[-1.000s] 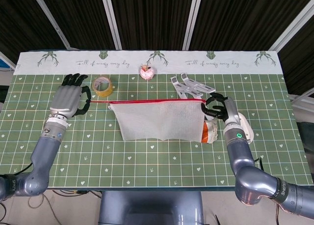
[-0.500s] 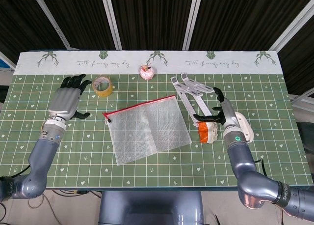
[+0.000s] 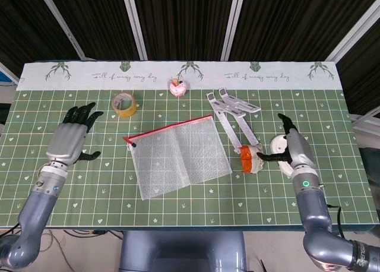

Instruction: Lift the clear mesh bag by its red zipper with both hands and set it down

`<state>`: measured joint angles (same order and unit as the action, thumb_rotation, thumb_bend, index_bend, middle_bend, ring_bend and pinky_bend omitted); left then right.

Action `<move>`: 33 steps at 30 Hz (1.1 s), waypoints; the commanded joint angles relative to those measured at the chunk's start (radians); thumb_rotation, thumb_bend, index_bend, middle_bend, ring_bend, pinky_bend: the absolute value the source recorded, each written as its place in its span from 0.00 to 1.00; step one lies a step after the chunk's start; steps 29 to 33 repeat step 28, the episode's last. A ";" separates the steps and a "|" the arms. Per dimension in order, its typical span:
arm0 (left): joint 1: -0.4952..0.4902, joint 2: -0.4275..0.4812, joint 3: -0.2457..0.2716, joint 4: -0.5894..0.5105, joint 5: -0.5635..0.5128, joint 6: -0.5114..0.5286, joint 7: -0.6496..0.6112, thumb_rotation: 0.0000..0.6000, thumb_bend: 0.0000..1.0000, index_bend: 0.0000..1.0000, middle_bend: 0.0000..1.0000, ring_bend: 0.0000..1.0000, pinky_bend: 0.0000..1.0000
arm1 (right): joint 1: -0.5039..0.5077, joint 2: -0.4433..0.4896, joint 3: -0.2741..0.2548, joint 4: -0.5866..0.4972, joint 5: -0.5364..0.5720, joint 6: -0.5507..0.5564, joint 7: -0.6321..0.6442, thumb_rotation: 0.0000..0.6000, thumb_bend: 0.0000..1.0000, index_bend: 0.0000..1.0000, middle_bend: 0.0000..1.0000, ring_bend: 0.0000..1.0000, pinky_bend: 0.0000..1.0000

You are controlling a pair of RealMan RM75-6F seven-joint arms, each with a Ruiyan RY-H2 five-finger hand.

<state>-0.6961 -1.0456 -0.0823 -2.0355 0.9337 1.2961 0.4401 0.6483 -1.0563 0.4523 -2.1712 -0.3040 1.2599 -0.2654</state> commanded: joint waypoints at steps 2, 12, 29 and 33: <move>0.170 -0.011 0.148 0.036 0.239 0.135 -0.082 1.00 0.10 0.08 0.00 0.00 0.00 | -0.206 0.056 -0.257 0.053 -0.484 0.099 0.005 1.00 0.20 0.00 0.00 0.00 0.21; 0.401 -0.081 0.267 0.286 0.478 0.300 -0.261 1.00 0.09 0.01 0.00 0.00 0.00 | -0.442 0.080 -0.486 0.332 -0.982 0.241 0.169 1.00 0.16 0.00 0.00 0.00 0.21; 0.507 -0.133 0.218 0.434 0.565 0.339 -0.311 1.00 0.09 0.00 0.00 0.00 0.00 | -0.552 0.010 -0.452 0.549 -1.086 0.347 0.282 1.00 0.16 0.00 0.00 0.00 0.21; 0.507 -0.133 0.218 0.434 0.565 0.339 -0.311 1.00 0.09 0.00 0.00 0.00 0.00 | -0.552 0.010 -0.452 0.549 -1.086 0.347 0.282 1.00 0.16 0.00 0.00 0.00 0.21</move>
